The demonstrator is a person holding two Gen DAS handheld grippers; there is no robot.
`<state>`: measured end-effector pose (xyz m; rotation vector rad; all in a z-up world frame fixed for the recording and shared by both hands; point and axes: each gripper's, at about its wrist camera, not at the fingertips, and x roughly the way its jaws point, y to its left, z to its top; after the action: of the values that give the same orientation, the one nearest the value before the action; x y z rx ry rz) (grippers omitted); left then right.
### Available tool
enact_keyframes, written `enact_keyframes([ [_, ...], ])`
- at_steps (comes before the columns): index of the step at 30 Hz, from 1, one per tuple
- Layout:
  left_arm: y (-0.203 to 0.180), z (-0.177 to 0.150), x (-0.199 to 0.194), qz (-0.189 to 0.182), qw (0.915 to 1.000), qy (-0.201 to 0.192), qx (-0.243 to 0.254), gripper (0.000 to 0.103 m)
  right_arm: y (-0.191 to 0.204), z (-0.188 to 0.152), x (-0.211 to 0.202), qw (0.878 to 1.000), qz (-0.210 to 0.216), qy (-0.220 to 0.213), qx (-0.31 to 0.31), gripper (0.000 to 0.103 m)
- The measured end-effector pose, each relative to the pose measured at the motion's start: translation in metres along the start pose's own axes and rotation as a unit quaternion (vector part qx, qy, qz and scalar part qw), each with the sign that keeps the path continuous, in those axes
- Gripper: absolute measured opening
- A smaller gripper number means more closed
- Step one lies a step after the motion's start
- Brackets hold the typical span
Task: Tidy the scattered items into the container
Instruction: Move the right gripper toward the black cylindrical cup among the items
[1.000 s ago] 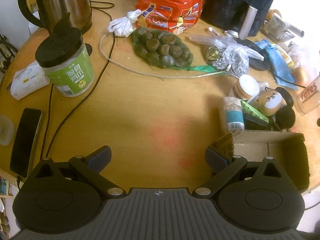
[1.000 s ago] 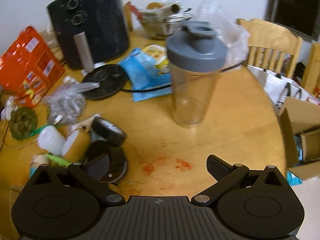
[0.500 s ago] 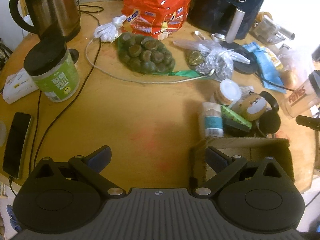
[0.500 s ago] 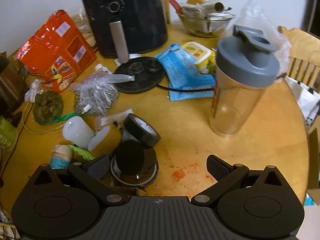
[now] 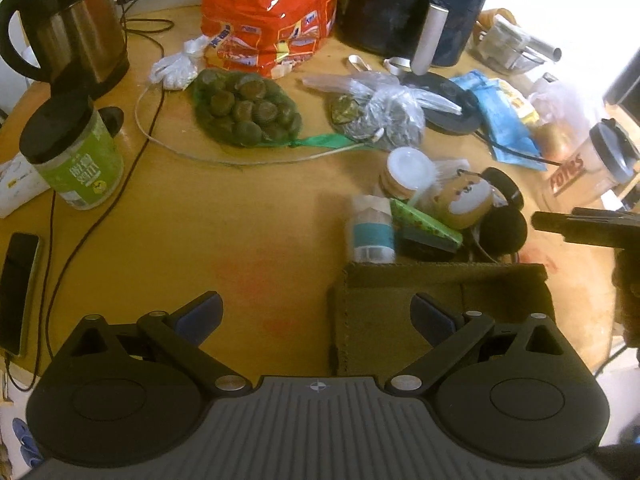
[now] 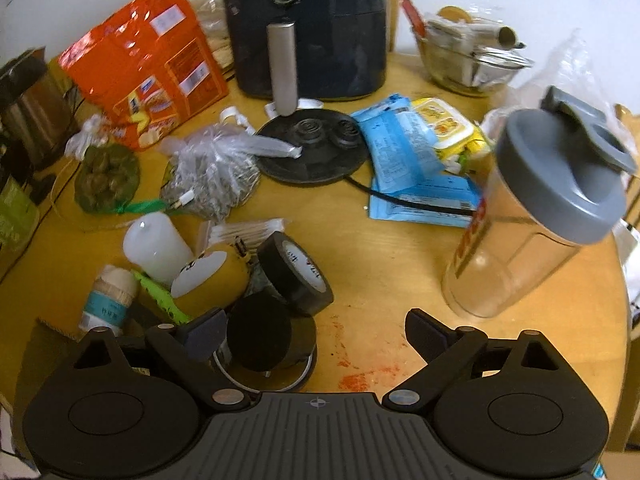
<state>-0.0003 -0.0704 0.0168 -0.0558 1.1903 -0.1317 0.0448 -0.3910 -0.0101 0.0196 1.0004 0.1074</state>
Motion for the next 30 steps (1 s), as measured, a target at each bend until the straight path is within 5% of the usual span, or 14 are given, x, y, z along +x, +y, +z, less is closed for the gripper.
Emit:
enact_keyframes([
  [10, 0.000, -0.006, -0.003, -0.002, 0.9994, 0.003, -0.035, 0.102, 0.013, -0.002, 0.023, 0.999, 0.030, 0.036, -0.013, 0.086],
  [30, 0.020, -0.024, -0.007, 0.029, 0.9962, -0.007, -0.081, 0.102, 0.029, 0.002, 0.069, 0.995, 0.021, 0.097, -0.011, 0.074],
])
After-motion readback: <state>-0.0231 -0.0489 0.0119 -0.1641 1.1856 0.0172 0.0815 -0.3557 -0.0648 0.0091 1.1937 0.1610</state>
